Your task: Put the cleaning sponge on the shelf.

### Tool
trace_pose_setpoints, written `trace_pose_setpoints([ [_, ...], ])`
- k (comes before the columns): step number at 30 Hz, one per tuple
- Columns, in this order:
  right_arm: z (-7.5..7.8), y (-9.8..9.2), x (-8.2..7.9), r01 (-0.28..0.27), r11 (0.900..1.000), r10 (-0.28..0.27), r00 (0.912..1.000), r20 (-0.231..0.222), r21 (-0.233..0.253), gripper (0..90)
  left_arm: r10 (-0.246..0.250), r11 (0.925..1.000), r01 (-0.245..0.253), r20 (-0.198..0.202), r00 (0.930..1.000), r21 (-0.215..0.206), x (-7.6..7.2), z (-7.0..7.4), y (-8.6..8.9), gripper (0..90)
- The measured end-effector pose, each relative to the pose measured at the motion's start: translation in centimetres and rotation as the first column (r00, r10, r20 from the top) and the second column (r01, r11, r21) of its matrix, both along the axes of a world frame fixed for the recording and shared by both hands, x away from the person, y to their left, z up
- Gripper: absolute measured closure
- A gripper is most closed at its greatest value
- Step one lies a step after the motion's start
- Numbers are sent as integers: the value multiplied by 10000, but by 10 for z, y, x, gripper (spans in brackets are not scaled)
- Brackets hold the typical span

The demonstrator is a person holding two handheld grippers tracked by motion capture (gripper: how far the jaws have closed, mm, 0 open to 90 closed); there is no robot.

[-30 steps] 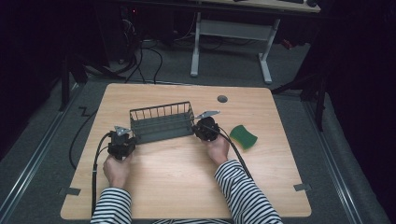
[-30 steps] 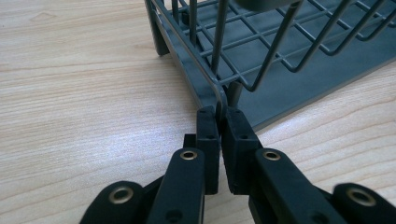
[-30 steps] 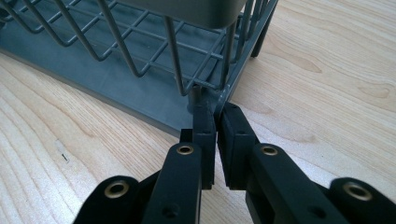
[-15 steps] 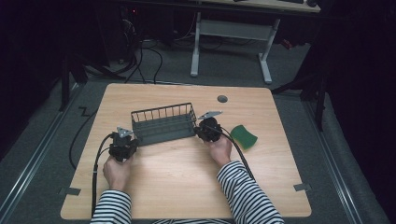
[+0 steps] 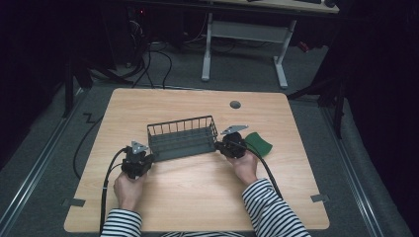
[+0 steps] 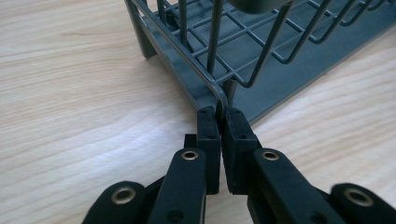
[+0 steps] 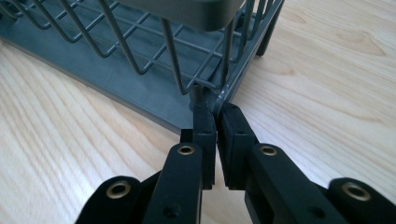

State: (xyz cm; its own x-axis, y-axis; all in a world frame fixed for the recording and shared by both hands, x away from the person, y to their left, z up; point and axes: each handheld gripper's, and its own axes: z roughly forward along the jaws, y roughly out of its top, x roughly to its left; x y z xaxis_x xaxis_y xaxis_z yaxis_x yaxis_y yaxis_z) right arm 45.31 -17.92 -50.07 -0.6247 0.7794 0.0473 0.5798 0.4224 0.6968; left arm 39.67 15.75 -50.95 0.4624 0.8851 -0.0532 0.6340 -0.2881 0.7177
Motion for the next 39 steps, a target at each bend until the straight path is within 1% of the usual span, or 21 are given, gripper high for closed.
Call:
trace_pose_setpoints([
  [3, 1, -7, -5, -63, 9999, 63, 10000, -27, -94, 866, -190, 9998, 190, -87, 9998, -12, -4, 1, -5, 867],
  [6, 0, -14, -12, -64, 10000, 64, 10000, -54, 25, 865, -392, 9992, 392, -168, 9991, -8, -9, 1, -9, 867],
  [8, 0, -18, -17, -93, 9999, 93, 9999, -39, 38, 866, -486, 9988, 485, -157, 9987, -23, -13, 1, -12, 868],
  [9, 0, -18, -17, -93, 9999, 93, 9999, -39, 38, 866, -486, 9988, 485, -157, 9987, -23, -13, 1, -12, 867],
  [11, 1, -26, -26, -155, 9999, 155, 9999, -58, -28, 865, -627, 9980, 626, -116, 9980, -83, -17, 1, -17, 867],
  [13, 2, -29, -30, -132, 9999, 131, 9999, -91, -67, 866, -725, 9973, 723, -100, 9973, -128, -21, 1, -21, 867],
  [15, 2, -34, -35, -104, 9999, 104, 9999, 16, -128, 866, -830, 9965, 829, -92, 9965, -143, -23, 0, -25, 867],
  [18, 1, -42, -40, -44, 10000, 44, 10000, -17, -42, 865, -944, 9954, 943, -61, 9955, -159, -27, 0, -31, 867],
  [21, 3, -46, -44, 6, 9997, -6, 10000, 10, -258, 865, -1056, 9943, 1055, -42, 9944, -167, -30, 0, -37, 867],
  [22, 3, -48, -45, -9, 9995, 10, 10000, 35, -315, 865, -1075, 9941, 1075, 31, 9942, -145, -30, 0, -38, 867],
  [26, 3, -53, -49, -10, 9998, 10, 10000, -1, -223, 865, -1160, 9930, 1161, 34, 9932, -204, -31, 0, -41, 867],
  [28, 1, -61, -54, 81, 10000, -81, 10000, -15, -52, 865, -1242, 9920, 1243, 69, 9922, -205, -32, -1, -46, 867],
  [29, 2, -62, -56, 129, 9999, -129, 9999, -45, -77, 865, -1265, 9917, 1265, 21, 9920, -233, -32, -1, -48, 867],
  [31, 2, -64, -58, 162, 9998, -162, 9999, 36, -139, 865, -1285, 9915, 1286, 77, 9917, -175, -33, -1, -49, 867],
  [32, 1, -65, -59, 193, 9998, -193, 9998, 60, -92, 865, -1284, 9915, 1285, 84, 9917, -198, -33, -1, -50, 867],
  [33, 0, -67, -61, 181, 9998, -181, 9998, 64, 84, 865, -1285, 9913, 1285, 22, 9917, -285, -34, -1, -50, 866],
  [36, -3, -72, -66, 192, 9990, -193, 9998, 27, 400, 864, -1315, 9908, 1315, 24, 9913, -309, -36, -1, -50, 866],
  [38, -3, -73, -68, 218, 9988, -218, 9998, 2, 427, 864, -1286, 9912, 1287, 24, 9917, -317, -38, -1, -51, 865],
  [39, -2, -73, -70, 238, 9991, -237, 9997, -22, 351, 863, -1245, 9917, 1243, -18, 9922, -328, -39, -1, -51, 865],
])
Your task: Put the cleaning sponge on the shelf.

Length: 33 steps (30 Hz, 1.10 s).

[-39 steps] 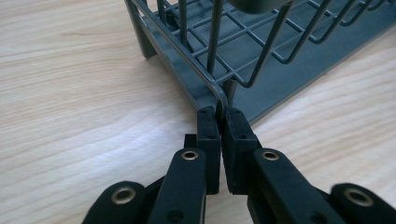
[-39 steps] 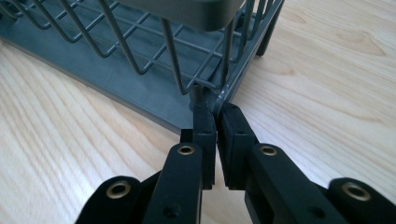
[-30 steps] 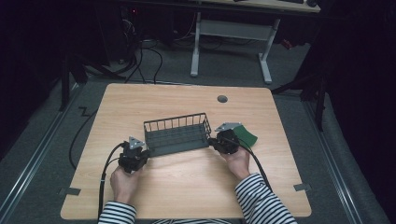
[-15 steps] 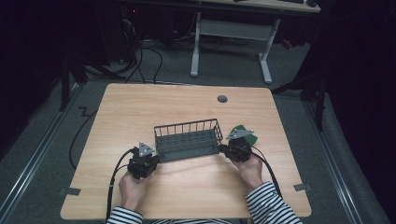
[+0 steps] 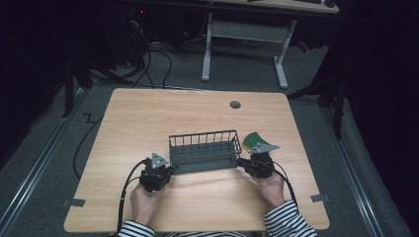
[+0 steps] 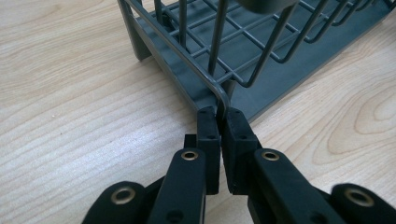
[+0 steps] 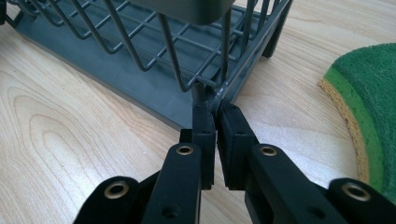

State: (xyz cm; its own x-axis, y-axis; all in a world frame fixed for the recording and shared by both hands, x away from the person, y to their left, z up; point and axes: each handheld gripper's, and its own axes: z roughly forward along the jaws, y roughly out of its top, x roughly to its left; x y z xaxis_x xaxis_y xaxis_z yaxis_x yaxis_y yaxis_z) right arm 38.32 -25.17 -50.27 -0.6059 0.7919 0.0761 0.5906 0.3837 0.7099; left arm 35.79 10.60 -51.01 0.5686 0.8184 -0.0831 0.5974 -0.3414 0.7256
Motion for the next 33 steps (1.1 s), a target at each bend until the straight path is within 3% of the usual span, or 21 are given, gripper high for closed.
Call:
trace_pose_setpoints([
  [4, -1, 0, -1, 65, 9999, -66, 10000, 30, 103, 858, -7, 10000, 7, 15, 10000, 20, 0, 0, 0, 861],
  [7, -2, -1, -1, 88, 9998, -88, 10000, 8, 200, 827, 52, 9994, -53, -45, 10000, -332, -1, -2, 2, 838],
  [10, -1, -2, -3, 109, 9996, -109, 9999, -33, 247, 723, 113, 9994, -116, -106, 9999, -334, -1, -4, 3, 682],
  [14, 0, -6, -6, 235, 9991, -235, 9997, 8, 365, 588, 176, 9989, -178, -52, 9998, -430, -3, -3, 9, 532],
  [17, 1, -11, -10, 269, 9983, -275, 9996, 102, 520, 535, 218, 9981, -221, -70, 9997, -569, -5, -4, 17, 438],
  [21, 2, -18, -18, 385, 9986, -399, 9984, 397, 369, 491, 390, 9968, -402, -185, 9991, -686, -7, -6, 31, 387],
  [26, 1, -33, -26, 738, 9967, -757, 9955, 567, 349, 461, 787, 9948, -787, -31, 9969, -652, -6, -8, 50, 367],
  [33, 5, -56, -27, 1453, 9883, -1497, 9817, 1173, 455, 425, 1835, 9822, -1835, -22, 9830, -403, 3, -16, 69, 356],
])
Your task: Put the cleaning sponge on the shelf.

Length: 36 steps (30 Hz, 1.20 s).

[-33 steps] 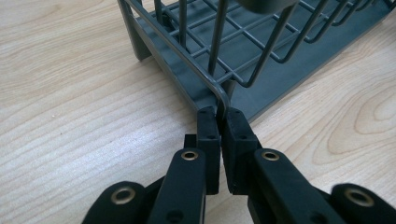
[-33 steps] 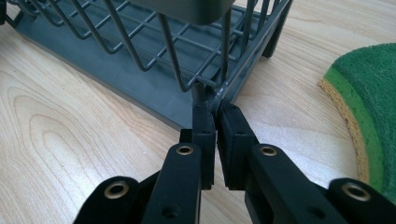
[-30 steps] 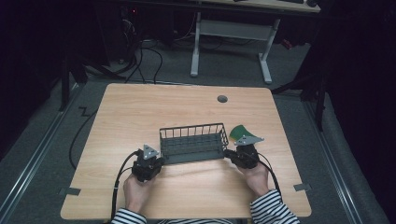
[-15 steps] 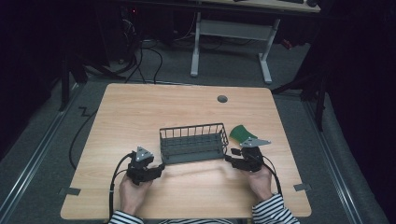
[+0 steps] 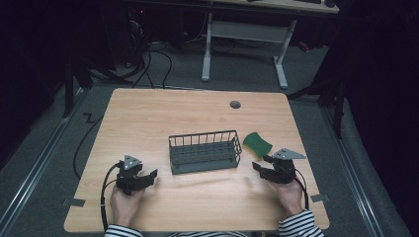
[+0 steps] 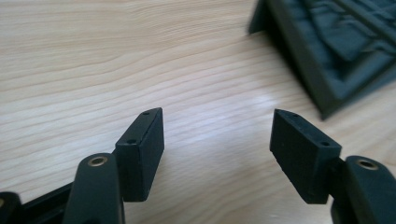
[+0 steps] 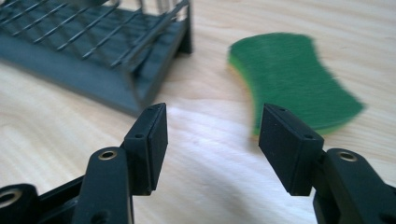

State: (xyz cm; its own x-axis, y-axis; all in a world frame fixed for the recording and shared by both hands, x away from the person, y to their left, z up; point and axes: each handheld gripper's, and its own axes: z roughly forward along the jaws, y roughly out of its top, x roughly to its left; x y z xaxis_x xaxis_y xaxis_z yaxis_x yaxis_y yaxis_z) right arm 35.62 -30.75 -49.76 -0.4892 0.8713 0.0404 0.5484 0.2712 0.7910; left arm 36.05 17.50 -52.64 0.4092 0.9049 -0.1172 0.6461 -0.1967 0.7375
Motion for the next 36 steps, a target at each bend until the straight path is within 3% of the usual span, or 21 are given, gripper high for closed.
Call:
trace_pose_setpoints([
  [6, 3, -17, 7, 610, 9981, -611, 9981, 36, 122, 414, 308, 9975, -314, 98, 9995, 639, 3, -6, 2, 351],
  [9, 5, -24, 12, 862, 9962, -864, 9962, 146, 82, 401, 426, 9966, -455, 422, 9982, 689, 1, -9, 3, 348],
  [13, 8, -30, 20, 1088, 9940, -1090, 9939, 183, 124, 368, 501, 9943, -543, 480, 9976, 914, 1, -10, 2, 344],
  [16, 15, -35, 36, 1181, 9929, -1177, 9927, 277, -111, 302, 458, 9946, -499, 467, 9979, 905, 2, -10, 1, 326],
  [22, 20, -28, 63, 955, 9943, -952, 9954, 81, -471, 248, 437, 9948, -476, 441, 9981, 900, 2, -10, 1, 314],
  [27, 16, -14, 81, 297, 9960, -341, 9981, -515, -844, 193, 434, 9949, -471, 424, 9982, 895, 1, -10, 0, 292],
  [36, -3, -13, 93, 302, 9921, -434, 9933, -1068, -1219, 152, 426, 9951, -460, 412, 9982, 870, 1, -10, 0, 287],
])
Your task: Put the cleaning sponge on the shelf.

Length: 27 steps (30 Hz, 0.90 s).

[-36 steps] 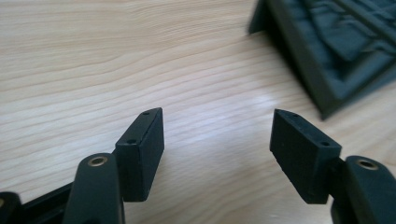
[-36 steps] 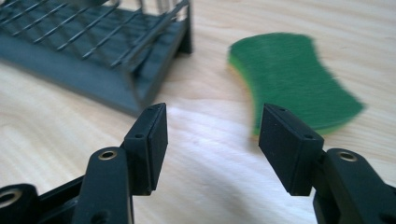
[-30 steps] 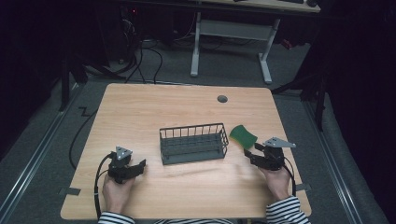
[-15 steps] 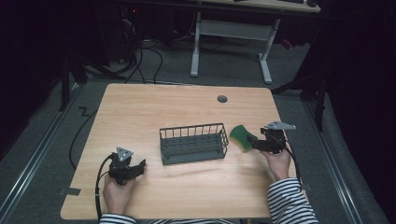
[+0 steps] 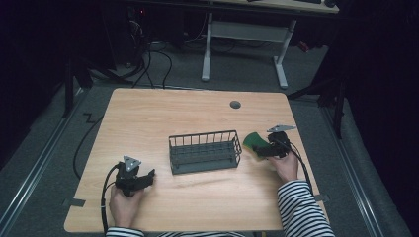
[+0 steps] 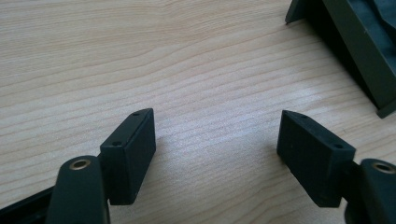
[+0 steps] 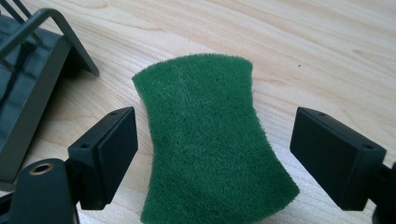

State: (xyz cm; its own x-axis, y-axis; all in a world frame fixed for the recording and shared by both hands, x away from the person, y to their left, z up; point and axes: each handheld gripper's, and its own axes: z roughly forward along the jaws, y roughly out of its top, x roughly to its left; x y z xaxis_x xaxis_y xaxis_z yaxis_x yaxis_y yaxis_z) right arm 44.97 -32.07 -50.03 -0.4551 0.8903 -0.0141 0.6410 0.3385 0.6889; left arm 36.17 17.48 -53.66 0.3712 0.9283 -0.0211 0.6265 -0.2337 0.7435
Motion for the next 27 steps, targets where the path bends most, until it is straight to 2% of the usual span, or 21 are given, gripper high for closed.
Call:
trace_pose_setpoints([
  [9, -9, 0, 5, -110, 9998, 105, 9994, -344, -155, 157, -4, 10000, 4, -23, 10000, -45, 0, 0, 0, 288],
  [11, -16, 1, 6, -138, 9995, 120, 9980, -614, -283, 177, 10, 10000, -10, -11, 10000, -81, 0, 0, 1, 288],
  [18, -17, 3, 5, -264, 9977, 233, 9985, -497, -626, 217, 11, 10000, -11, -13, 10000, -92, 0, 0, 1, 288],
  [27, -15, 3, 3, -146, 9985, 119, 9986, -521, -524, 222, 2, 9999, -3, -13, 10000, -144, 0, 0, 2, 287],
])
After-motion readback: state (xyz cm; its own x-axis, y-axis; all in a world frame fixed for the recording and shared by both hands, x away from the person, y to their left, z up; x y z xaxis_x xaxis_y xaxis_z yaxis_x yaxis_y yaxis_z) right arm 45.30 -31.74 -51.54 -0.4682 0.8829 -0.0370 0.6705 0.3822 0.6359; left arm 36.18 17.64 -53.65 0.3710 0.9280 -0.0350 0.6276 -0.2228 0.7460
